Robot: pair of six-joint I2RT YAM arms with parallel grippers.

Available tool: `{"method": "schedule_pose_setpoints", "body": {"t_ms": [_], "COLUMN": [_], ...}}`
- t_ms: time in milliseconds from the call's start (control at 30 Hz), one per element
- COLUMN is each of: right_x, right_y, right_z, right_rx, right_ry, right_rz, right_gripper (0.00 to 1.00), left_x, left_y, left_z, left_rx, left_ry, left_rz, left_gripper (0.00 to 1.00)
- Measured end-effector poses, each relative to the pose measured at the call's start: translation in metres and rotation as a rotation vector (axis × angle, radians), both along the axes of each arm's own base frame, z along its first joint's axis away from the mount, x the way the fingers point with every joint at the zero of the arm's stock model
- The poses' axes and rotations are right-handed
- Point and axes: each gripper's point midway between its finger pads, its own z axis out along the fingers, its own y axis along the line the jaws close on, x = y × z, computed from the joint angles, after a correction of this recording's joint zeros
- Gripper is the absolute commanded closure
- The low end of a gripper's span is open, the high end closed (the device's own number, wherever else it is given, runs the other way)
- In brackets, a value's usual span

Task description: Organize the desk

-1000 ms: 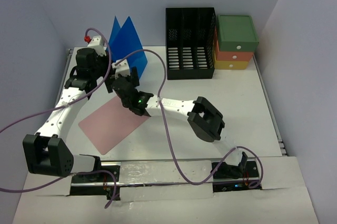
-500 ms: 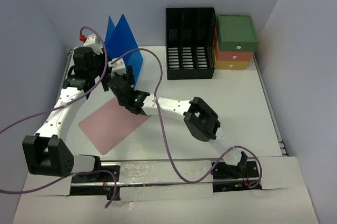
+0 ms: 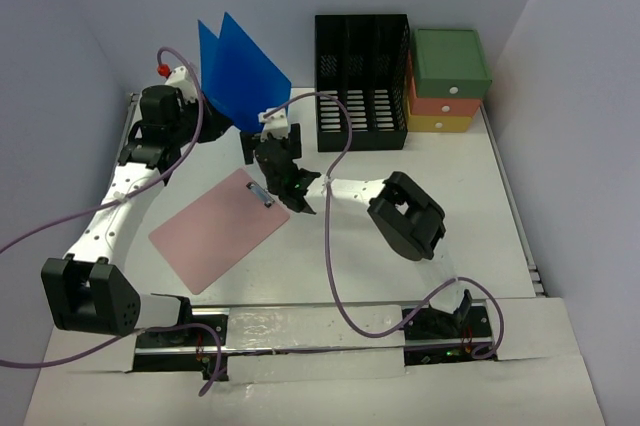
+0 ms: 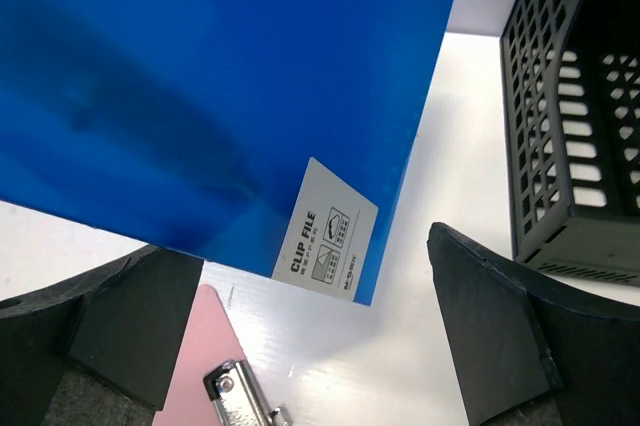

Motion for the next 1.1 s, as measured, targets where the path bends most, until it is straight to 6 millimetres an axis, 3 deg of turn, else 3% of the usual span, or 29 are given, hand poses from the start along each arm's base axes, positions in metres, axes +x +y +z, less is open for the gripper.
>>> {"method": "schedule_pose_setpoints", "body": {"t_ms": [533,733,933,1033,1100], "right_x": [0.014,0.020,0.030,0.028,0.025], "right_y": [0.006,0.007,0.018,0.024,0.027], "right_z": [0.016,0.014,0.021,0.019,0.019], "right_rx": [-0.148,-0.206,-0.236,-0.262,-0.263], "right_ry": [-0.119,-0.168,-0.211,-0.220,-0.222], "right_rz": [-0.035,-0.063,-0.080,-0.071,-0.065], "right_gripper": [0.02,0.08,0.57,0.75,0.95], "left_x": [-0.008,-0.012,-0.017,-0.019,-0.021], "left_y": [-0.002,-0.005,-0.009,-0.012,-0.013], "left_z": [0.009,0.007,0.008,0.012,0.013], "left_rx": [-0.035,-0.048,-0.071,-0.076,-0.075], "left_ry": [-0.001,0.023,0.039,0.030,0.028], "left_rz": [-0.019,-0.034,-0.051,-0.068,-0.074], "left_gripper": [1.00,1.00,1.00,1.00,1.00]}}
